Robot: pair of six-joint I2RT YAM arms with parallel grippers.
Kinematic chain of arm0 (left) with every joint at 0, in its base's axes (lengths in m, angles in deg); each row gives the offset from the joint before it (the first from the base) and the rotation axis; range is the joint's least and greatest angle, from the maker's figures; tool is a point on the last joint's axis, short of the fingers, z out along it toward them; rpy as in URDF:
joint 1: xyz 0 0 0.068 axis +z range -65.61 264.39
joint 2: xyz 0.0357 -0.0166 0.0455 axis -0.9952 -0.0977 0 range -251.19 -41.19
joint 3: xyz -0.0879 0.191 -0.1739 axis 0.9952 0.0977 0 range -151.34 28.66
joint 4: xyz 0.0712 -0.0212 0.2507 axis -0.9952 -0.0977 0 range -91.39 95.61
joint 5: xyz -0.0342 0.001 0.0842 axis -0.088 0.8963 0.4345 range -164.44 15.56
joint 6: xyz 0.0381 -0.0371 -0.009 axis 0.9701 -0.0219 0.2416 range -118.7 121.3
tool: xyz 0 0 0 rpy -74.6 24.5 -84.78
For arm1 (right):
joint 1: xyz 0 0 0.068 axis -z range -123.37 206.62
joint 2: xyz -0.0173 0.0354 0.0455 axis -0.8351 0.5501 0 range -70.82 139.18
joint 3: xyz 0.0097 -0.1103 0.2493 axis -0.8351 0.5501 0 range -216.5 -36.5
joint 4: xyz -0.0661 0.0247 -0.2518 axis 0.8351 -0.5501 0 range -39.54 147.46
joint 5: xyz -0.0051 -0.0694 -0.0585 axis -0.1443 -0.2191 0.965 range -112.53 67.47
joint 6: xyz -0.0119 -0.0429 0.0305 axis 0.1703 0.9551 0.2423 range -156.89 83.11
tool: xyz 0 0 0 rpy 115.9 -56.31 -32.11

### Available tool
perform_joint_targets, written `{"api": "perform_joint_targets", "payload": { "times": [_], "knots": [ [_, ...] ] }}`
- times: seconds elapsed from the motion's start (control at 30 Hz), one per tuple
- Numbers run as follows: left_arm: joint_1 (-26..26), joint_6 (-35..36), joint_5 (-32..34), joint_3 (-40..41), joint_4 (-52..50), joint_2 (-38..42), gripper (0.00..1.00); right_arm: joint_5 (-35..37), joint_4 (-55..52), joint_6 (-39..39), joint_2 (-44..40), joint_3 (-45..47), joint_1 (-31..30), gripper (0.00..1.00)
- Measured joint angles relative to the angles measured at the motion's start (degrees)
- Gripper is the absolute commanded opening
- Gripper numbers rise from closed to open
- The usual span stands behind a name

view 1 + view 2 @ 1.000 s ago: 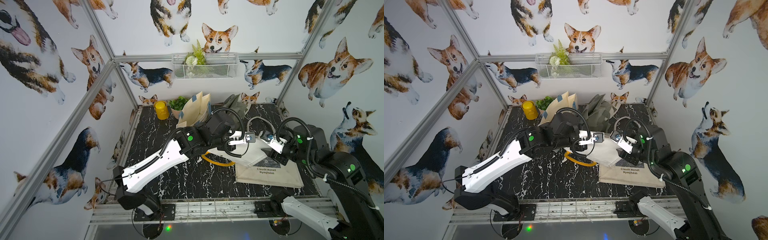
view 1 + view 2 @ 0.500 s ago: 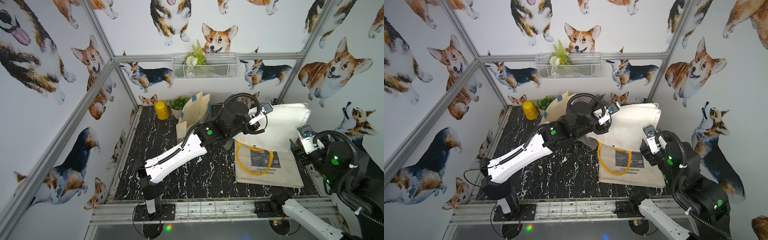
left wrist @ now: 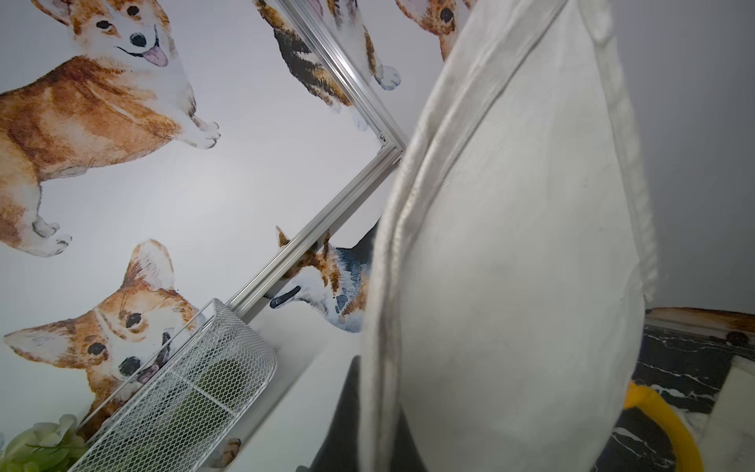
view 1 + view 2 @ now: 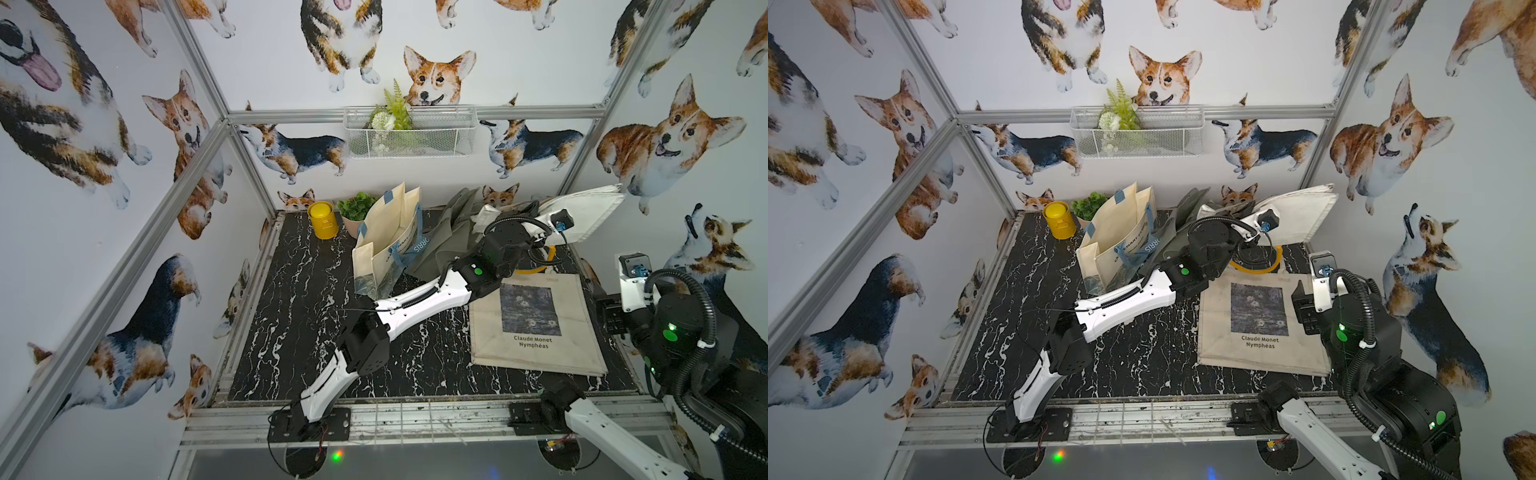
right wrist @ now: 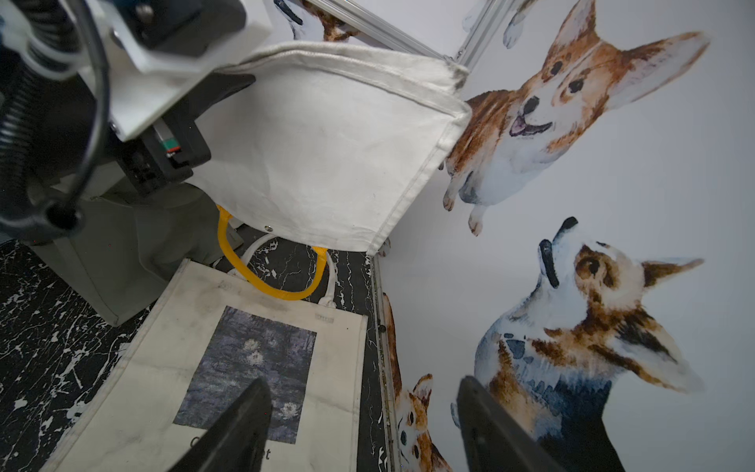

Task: Put away the canvas bag
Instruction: Place the canvas bag at the center of the board.

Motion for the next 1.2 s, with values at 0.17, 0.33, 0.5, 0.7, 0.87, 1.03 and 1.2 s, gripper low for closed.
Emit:
{"api": "perform_joint_targets", "payload": {
  "times": [0.17, 0.33, 0.5, 0.7, 0.87, 1.03, 1.2],
  "knots": [
    [-1.7, 0.9, 2.3, 11.1, 10.4, -1.0, 0.00, 2.3, -3.1, -5.8, -5.4, 2.3, 0.0, 0.71],
    [-3.6, 0.9, 4.9, 14.8, 14.0, -2.6, 0.00, 2.8, -6.9, -10.2, -7.5, 4.0, -0.1, 0.71],
    [-1.6, 1.0, 5.2, 8.2, 15.5, -4.5, 0.00, 2.7, -7.8, -12.0, -7.5, 4.5, -0.2, 0.71],
    [4.7, 0.0, 2.0, -8.8, 13.1, -9.8, 0.00, 2.6, -7.9, -13.2, -7.0, 2.5, -0.4, 0.69],
    [5.2, 0.1, 0.3, -14.6, 13.3, -11.7, 0.00, 2.5, -8.0, -13.2, -7.1, 1.4, -0.4, 0.69],
    [3.7, 0.2, -0.7, -11.1, 14.6, -12.9, 0.00, 2.2, -8.1, -13.2, -6.8, 1.4, -0.4, 0.68],
    [0.7, 1.0, 1.4, -0.7, 17.1, -13.0, 0.00, 1.3, -8.7, -13.4, -8.1, 1.4, -0.4, 0.67]
  ]
}}
